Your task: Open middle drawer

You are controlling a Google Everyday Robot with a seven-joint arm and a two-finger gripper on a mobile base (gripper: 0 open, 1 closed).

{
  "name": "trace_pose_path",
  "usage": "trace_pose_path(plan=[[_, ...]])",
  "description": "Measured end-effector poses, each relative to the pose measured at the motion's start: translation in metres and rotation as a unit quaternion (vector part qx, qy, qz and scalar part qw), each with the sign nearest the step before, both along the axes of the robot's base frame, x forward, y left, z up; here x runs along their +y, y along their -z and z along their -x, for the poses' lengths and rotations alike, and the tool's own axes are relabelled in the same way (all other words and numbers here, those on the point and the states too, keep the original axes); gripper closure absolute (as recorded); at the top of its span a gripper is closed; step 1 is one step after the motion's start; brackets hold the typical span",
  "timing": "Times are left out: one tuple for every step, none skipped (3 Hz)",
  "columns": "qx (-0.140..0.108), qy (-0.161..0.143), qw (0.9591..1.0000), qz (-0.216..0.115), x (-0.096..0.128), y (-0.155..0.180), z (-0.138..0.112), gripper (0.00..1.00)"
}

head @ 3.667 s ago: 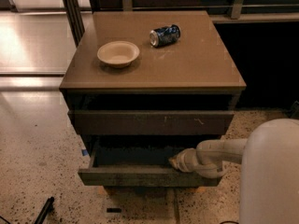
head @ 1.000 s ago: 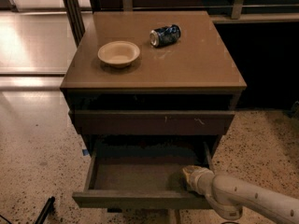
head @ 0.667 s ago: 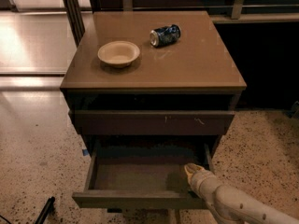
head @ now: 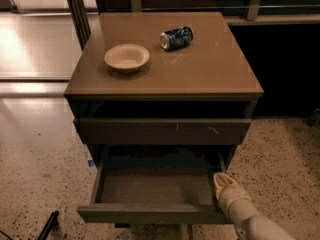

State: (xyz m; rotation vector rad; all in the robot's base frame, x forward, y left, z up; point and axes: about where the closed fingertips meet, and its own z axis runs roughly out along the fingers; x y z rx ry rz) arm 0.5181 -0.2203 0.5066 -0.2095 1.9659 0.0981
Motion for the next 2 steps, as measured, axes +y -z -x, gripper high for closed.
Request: trace_pose_path(plan=[[0.0, 0.0, 1.0, 0.0, -0.0002, 0.0004, 0.0001, 0.58], [0.0, 0.0, 1.0, 0.0, -0.0002, 0.0004, 0.0001, 0.35]])
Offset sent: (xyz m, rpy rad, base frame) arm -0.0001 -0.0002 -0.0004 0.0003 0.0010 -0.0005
